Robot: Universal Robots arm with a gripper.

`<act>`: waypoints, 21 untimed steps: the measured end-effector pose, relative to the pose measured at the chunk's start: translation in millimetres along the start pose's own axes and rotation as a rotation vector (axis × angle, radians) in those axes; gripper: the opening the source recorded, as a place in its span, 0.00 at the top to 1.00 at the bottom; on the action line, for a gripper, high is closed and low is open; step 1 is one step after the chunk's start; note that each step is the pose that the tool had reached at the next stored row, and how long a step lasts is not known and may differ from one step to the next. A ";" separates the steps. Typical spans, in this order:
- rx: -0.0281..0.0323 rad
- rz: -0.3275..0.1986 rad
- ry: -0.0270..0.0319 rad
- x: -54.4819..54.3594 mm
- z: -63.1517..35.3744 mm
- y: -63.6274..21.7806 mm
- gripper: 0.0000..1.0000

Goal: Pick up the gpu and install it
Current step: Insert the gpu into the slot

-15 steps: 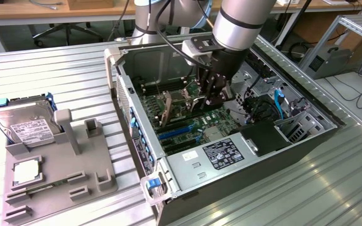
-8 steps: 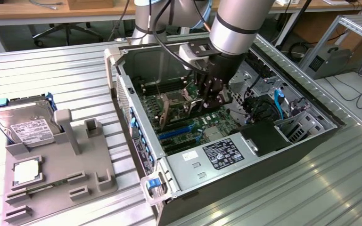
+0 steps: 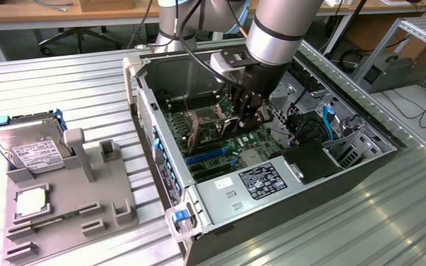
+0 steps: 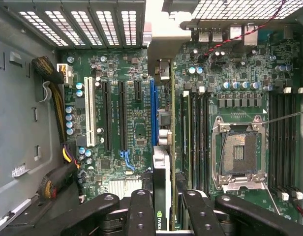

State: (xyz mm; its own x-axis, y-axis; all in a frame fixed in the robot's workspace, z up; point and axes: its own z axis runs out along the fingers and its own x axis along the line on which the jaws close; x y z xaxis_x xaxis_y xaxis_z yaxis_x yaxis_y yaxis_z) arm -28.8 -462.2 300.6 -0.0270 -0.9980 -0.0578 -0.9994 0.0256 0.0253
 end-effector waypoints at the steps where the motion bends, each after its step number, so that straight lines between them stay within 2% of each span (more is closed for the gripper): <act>1: 0.0000 0.000 0.0000 0.0 0.0 0.1 0.73; 11: 0.0120 -0.003 -0.0002 1.0 11.5 11.4 0.73; 21: 0.0130 -0.004 -0.0004 1.3 13.8 17.4 0.73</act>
State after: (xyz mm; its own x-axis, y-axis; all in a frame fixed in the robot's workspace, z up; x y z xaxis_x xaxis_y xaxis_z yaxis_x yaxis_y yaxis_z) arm -46.6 -462.2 287.2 -0.0234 -0.9980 -0.0582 -0.9997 0.0227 0.0121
